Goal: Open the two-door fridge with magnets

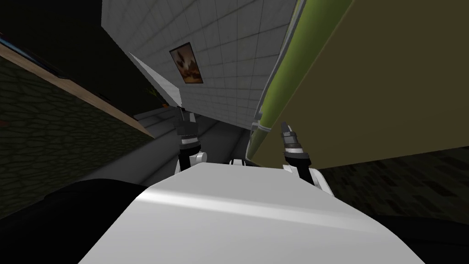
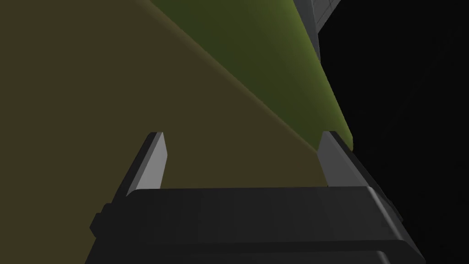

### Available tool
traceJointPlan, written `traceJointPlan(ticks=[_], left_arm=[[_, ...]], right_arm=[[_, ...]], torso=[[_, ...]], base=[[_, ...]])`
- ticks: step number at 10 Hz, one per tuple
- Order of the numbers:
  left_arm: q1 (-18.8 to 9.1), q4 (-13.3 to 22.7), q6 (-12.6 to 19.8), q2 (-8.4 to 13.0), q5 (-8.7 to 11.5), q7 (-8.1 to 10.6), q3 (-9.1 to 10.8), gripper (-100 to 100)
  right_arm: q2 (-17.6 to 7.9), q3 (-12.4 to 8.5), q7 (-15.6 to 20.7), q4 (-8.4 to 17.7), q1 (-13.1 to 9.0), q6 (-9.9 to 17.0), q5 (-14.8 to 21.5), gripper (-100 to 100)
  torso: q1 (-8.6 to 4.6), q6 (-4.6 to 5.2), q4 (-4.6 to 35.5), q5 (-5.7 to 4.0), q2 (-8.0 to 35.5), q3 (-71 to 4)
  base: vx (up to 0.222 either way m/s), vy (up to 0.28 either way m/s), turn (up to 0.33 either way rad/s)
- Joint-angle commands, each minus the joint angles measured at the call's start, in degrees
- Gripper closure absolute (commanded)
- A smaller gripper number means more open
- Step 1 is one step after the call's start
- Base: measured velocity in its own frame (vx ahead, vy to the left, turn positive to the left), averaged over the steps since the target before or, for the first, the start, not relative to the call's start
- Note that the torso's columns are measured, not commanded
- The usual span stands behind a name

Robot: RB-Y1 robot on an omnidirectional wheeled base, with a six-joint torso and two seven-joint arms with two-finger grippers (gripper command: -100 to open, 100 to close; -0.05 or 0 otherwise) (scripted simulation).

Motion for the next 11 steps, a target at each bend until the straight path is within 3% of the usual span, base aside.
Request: traceJointPlan(ticks=[1, 4, 11], left_arm=[[0.0, 0.0, 0.0, 0.0, 0.0, 0.0, 0.0, 0], [0.0, 0.0, 0.0, 0.0, 0.0, 0.0, 0.0, 0], [0.0, 0.0, 0.0, 0.0, 0.0, 0.0, 0.0, 0]], right_arm=[[-1.13, -1.03, 2.98, -0.18, 0.54, 0.94, 3.35, -100], [-3.27, -2.9, 8.14, -0.33, 1.51, 2.59, 8.86, -100], [-6.67, -5.51, 16.14, 0.0, 2.75, 4.99, 18.1, -100]], torso=[[-0.03, 0.0, 0.01, -0.01, 0.04, 0.03], [0.01, 0.0, 0.0, -0.01, -0.01, 0.0], [0.13, -0.21, -0.07, 0.09, -0.42, -0.29]], base=[[0.051, 0.081, -0.031], [0.067, 0.099, -0.062], [0.064, 0.087, -0.052]])
